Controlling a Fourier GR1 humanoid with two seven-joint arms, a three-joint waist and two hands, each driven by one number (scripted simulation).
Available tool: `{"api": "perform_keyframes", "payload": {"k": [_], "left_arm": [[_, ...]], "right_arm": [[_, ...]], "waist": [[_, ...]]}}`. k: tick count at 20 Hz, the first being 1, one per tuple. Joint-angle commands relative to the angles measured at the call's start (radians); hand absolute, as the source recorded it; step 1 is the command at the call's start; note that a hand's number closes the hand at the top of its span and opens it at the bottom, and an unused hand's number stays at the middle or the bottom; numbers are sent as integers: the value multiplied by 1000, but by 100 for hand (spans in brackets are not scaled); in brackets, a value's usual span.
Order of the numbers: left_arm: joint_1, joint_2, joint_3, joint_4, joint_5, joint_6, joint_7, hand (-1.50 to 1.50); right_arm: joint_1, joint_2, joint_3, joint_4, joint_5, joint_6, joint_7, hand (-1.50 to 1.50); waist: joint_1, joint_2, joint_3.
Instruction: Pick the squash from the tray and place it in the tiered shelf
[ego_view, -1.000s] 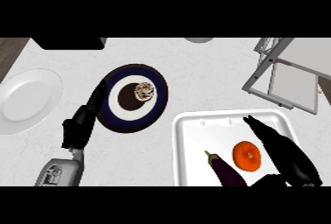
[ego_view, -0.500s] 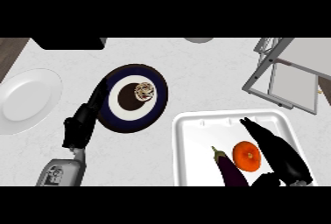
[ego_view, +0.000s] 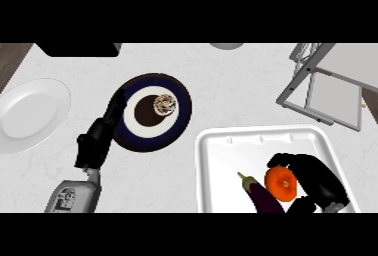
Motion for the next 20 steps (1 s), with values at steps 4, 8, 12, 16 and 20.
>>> {"api": "perform_keyframes", "payload": {"k": [4,8,12,16,20], "left_arm": [[4,7,13,-16,9,-24,15,0],[-37,-4,16,23,-7,-12,17,0],[19,8,25,16,-3,-13,-32,0],[11,0,26,21,5,-15,11,0],[-21,4,50,16,-1,15,13,0]], "right_arm": [[54,-18,26,58,95,-129,-132,150],[99,14,38,-21,97,-131,-110,150],[114,-231,-60,-52,-56,-56,-462,150],[127,-438,-8,-77,-85,10,-795,150],[175,-552,-152,-10,-271,14,-1111,150]], "waist": [[0,3,6],[-2,3,6],[-13,1,7],[-20,-6,12],[-49,0,13]]}}
